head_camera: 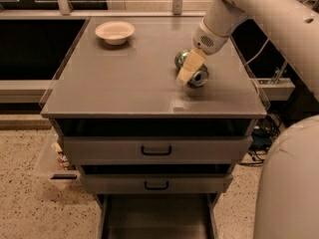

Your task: Place green can into bottom drawer

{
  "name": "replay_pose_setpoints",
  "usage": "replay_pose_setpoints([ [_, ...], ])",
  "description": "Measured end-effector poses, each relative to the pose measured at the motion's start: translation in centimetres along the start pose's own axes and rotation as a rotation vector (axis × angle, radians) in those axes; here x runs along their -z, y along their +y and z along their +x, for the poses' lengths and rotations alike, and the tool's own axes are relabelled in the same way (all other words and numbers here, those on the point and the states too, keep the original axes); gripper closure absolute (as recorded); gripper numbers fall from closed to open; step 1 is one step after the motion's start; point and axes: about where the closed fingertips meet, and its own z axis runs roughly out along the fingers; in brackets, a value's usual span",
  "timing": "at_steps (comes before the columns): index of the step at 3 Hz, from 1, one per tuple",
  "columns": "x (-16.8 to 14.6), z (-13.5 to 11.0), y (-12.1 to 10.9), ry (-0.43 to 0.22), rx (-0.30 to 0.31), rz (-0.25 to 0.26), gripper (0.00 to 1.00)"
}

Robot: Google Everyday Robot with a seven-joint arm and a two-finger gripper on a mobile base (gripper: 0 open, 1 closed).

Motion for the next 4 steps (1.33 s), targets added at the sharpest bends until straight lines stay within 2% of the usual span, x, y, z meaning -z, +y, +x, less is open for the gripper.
replay_pose_setpoints([
  [1, -2.5, -0.8, -0.1, -0.002, -0.028, -0.036, 0.00],
  [2, -4.1, -0.8, -0.3, 0.001, -0.045, -0.005, 0.18],
  [4, -4.3, -0.9, -0.3, 0.002, -0.045, -0.003, 0.64],
])
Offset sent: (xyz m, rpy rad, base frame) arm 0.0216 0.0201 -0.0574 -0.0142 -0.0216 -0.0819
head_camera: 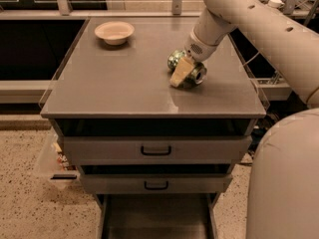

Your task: Place green can into bottom drawer

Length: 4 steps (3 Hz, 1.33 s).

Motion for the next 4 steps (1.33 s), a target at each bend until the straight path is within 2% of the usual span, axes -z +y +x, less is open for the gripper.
replay_pose_setpoints([
  [1, 0.0, 0.0, 0.0, 0.000, 0.000, 0.000, 0.90],
  [2, 0.0, 0.0, 0.0, 0.000, 0.000, 0.000, 1.00],
  [3, 0.6, -0.3, 0.0, 0.000, 0.000, 0.000, 1.00],
  [4, 1.9, 2.7, 1.2, 0.010, -0.056, 0.001, 1.00],
])
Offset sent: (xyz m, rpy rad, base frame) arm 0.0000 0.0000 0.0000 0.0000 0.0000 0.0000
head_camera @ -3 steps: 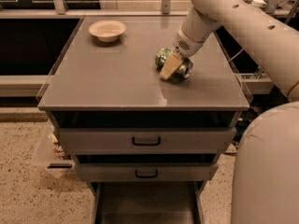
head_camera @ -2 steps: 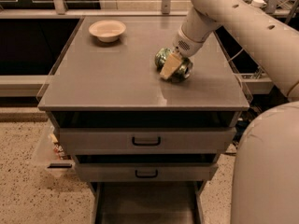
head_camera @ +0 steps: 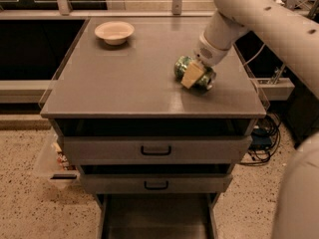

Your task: Place green can into bottom drawer

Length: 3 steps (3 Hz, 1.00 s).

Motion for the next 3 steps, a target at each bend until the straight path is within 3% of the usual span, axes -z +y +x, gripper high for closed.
replay_pose_setpoints([
  [1, 3.6, 4.4, 2.6, -0.029, -0.117, 0.023, 1.00],
  [2, 9.6, 3.8, 8.8, -0.215, -0.218, 0.063, 1.00],
  [3, 10.2, 9.9, 14.6, -0.327, -0.411, 0.057, 1.00],
])
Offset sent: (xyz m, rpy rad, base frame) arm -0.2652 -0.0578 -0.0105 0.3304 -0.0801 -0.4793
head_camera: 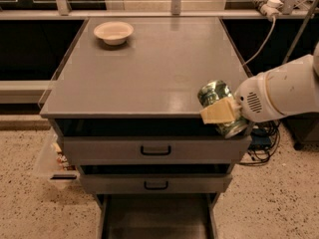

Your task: Place green can into bottom drawer

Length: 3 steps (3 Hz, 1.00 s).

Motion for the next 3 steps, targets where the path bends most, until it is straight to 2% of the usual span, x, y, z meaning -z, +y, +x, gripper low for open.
replay_pose_setpoints([
  [1, 0.0, -0.7, 0.8, -0.004, 0.037, -0.004, 1.00],
  [2, -1.9, 4.0, 0.1, 0.038, -0.016, -0.085, 1.00],
  [3, -5.7, 15.4, -1.9, 0.087, -0.271, -0.238, 1.00],
])
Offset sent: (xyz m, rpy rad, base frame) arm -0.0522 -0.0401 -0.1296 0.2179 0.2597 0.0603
